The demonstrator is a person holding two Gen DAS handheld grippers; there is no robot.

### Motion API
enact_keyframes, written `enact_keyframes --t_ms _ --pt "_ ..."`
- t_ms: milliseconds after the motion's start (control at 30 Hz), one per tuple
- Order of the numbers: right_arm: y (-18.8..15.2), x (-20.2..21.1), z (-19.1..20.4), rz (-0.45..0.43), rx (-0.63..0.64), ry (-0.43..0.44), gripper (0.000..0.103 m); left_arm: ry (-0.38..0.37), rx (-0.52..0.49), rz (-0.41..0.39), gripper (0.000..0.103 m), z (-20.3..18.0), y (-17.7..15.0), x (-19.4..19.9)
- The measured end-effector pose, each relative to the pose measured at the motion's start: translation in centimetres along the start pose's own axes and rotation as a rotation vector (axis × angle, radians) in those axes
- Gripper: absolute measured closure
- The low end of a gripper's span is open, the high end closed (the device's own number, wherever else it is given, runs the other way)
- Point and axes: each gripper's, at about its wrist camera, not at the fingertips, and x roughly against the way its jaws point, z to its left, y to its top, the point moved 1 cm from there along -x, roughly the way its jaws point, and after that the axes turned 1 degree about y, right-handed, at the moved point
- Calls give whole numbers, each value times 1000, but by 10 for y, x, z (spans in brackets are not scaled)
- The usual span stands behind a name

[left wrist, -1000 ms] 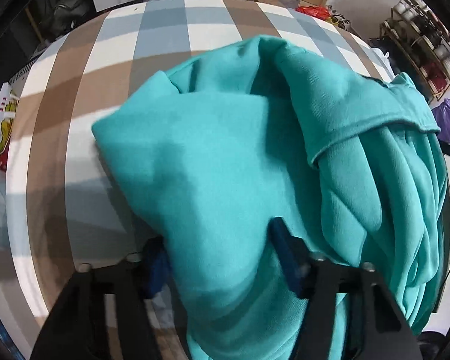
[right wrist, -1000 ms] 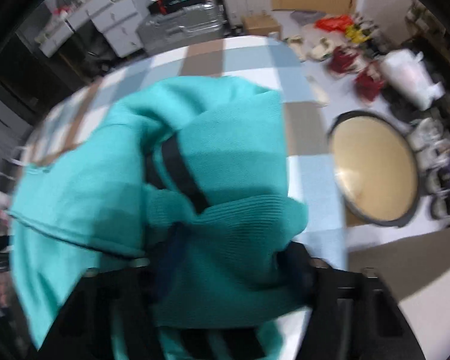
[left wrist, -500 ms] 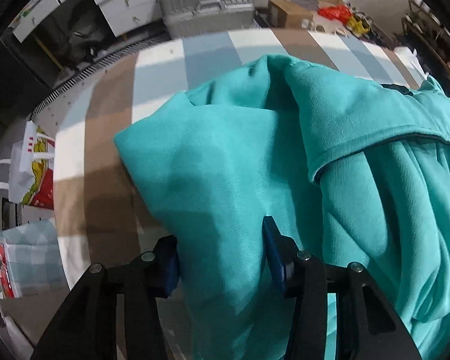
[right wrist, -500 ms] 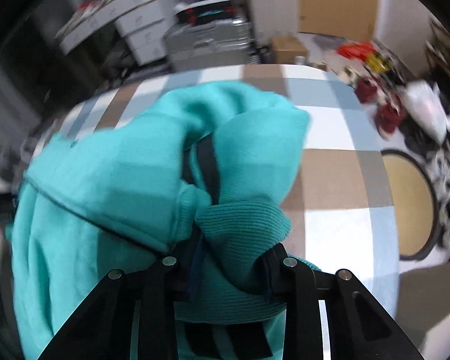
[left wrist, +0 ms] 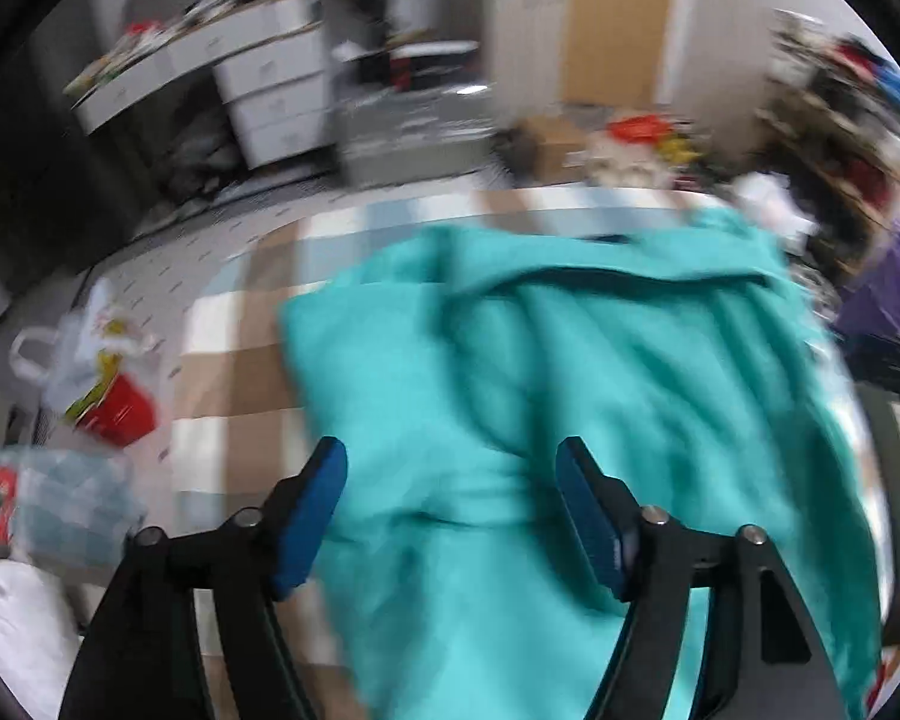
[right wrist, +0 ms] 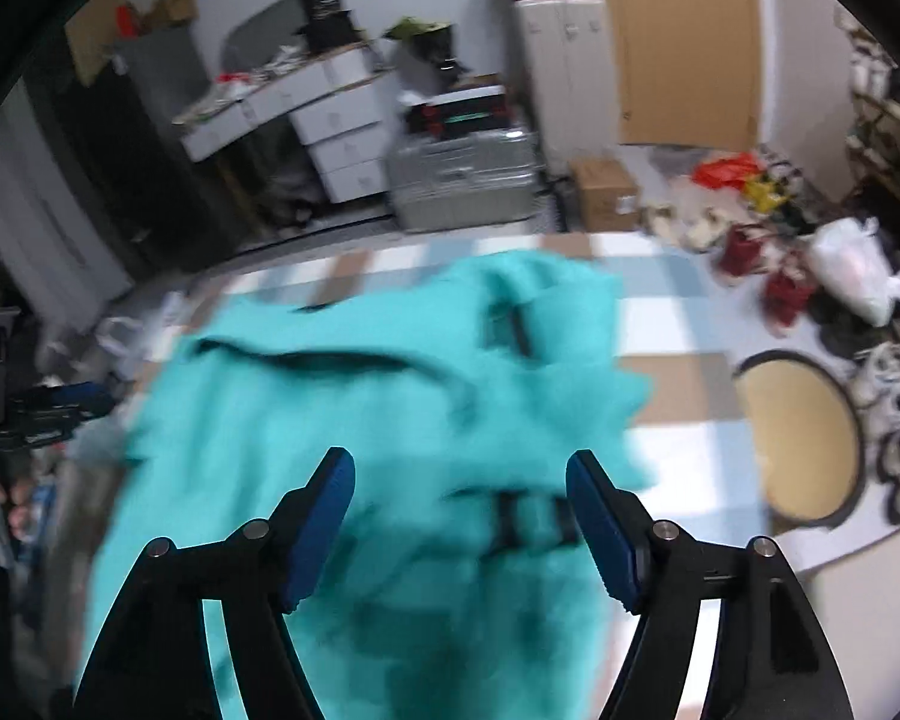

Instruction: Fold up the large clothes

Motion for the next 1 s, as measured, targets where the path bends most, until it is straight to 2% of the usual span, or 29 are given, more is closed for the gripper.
enact_keyframes --t_ms 33,100,133,200,267,300,333,367,400,467,533,600,633,700,733,767,800,833,933,967,1000 --pt "-3 -4 11 11 18 9 29 -4 -44 -9 33 -16 -2 0" --pt "-8 -14 36 15 41 41 30 35 -96 4 33 -42 -7 -8" --pt "-10 -19 42 5 28 51 31 42 -77 39 33 -49 -14 -25" --pt "-18 -35 44 -6 -29 73 31 -13 -25 90 33 -55 -28 -49" --pt "-33 -67 39 84 -102 94 31 -19 25 175 33 -52 -49 -88" --pt "-45 -87 37 167 -118 127 31 -54 59 179 32 -46 -58 -100" --pt "-53 -99 37 228 -116 155 29 -67 71 113 29 -42 -60 -96" --pt "-56 -94 41 189 -59 149 32 -73 46 75 26 -37 -62 -93" --pt "-54 -88 45 191 -15 153 32 -68 44 56 26 -32 -62 -93" --pt "-43 -77 42 206 -34 213 34 -110 128 98 26 -15 -51 -98" --pt "-18 -58 38 112 -38 184 33 -132 162 102 26 -7 -47 -99" --pt "16 -40 35 -16 -39 134 30 -128 141 125 26 -8 -49 -101" --pt "39 -37 34 -60 -42 74 30 -122 129 109 26 -7 -50 -102" --pt "67 -45 35 -70 -28 -1 30 -115 113 111 26 -4 -47 -106" --pt "83 -54 37 -55 -15 -57 31 -116 114 117 26 -3 -46 -106" --pt "94 -66 40 -25 -6 -104 39 -129 118 123 26 0 -43 -109" --pt "104 -79 41 4 2 -125 53 -150 133 125 26 5 -41 -111" --pt "109 -94 42 36 8 -139 60 -163 143 125 26 6 -44 -104" --pt "88 -153 39 233 37 -224 74 -198 166 132 26 13 -43 -105" --pt "74 -165 42 268 72 -236 74 -204 161 131 26 16 -41 -107" --pt "66 -161 52 218 160 -264 75 -208 156 131 26 18 -42 -107"
